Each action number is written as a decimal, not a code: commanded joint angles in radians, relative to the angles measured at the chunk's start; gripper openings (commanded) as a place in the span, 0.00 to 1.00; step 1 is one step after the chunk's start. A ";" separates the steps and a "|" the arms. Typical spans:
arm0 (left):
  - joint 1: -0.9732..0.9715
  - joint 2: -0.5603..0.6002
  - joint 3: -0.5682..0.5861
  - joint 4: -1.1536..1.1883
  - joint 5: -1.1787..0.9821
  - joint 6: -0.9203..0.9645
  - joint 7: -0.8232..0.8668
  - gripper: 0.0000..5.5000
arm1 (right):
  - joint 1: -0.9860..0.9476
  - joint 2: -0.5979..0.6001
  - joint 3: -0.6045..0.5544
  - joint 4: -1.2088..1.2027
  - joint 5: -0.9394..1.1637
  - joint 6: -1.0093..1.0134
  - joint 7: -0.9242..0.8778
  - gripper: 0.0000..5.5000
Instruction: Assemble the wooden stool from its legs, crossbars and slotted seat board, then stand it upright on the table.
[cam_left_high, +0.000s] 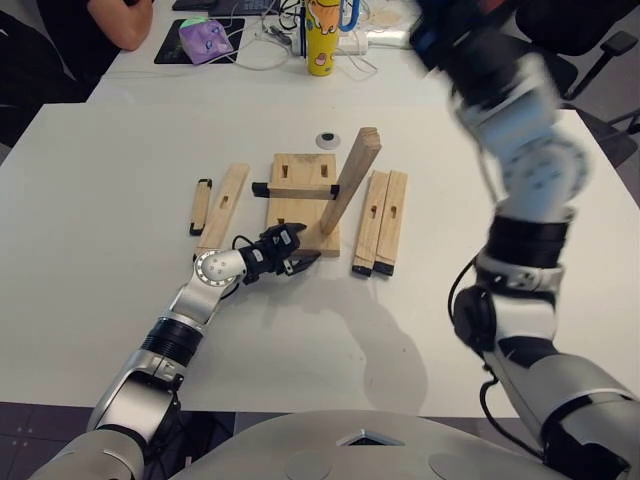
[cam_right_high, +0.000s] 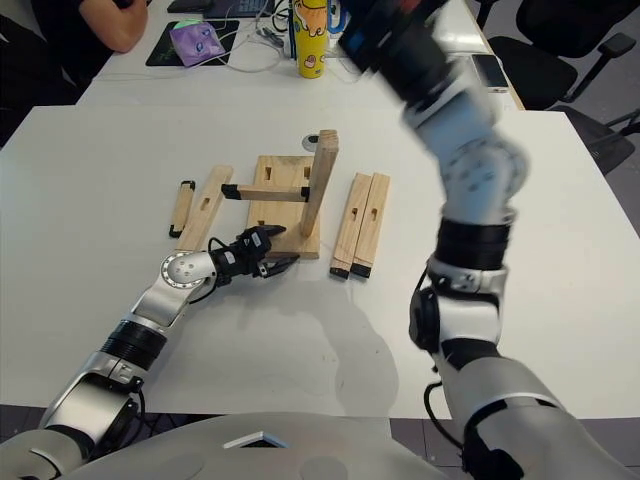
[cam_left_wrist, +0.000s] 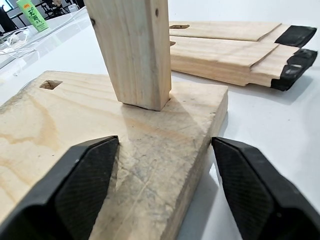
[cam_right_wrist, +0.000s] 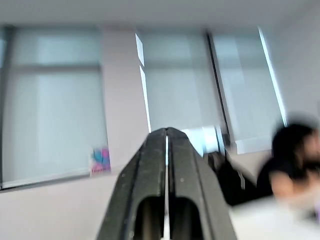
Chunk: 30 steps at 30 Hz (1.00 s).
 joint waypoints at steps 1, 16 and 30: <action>0.073 0.018 -0.050 0.114 0.073 0.116 -0.026 0.62 | 0.359 -0.055 0.198 0.025 -0.167 0.079 -0.036 0.00; 0.095 0.016 -0.032 0.123 0.071 0.123 -0.012 0.62 | -0.070 0.057 -0.202 -0.079 0.268 -0.080 -0.108 0.00; 0.100 0.004 -0.023 0.122 0.064 0.138 0.001 0.62 | 0.061 0.013 -0.135 0.036 -0.052 -0.291 -0.210 0.00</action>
